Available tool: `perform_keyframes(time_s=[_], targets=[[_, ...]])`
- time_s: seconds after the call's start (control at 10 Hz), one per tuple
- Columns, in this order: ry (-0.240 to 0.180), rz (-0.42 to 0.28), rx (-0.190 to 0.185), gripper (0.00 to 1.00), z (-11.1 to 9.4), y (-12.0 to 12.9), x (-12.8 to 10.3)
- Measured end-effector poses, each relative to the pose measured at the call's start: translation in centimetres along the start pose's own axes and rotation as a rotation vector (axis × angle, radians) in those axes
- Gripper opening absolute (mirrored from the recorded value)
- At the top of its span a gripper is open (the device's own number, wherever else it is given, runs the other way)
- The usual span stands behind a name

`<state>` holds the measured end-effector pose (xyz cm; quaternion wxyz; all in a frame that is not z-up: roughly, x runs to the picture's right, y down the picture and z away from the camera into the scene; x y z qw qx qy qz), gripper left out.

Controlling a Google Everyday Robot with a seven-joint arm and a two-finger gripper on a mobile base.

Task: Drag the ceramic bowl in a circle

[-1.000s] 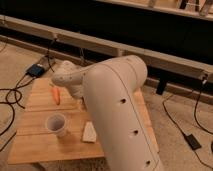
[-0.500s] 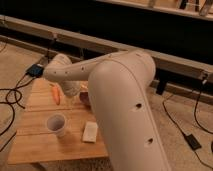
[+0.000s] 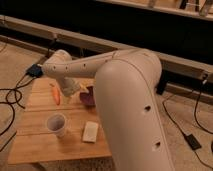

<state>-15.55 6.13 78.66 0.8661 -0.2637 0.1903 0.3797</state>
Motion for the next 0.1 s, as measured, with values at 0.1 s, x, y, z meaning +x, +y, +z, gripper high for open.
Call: perform_keyframes(time_s=[0.1], targets=[[0.0,0.0,0.0,0.8,0.0,0.01,-0.01]])
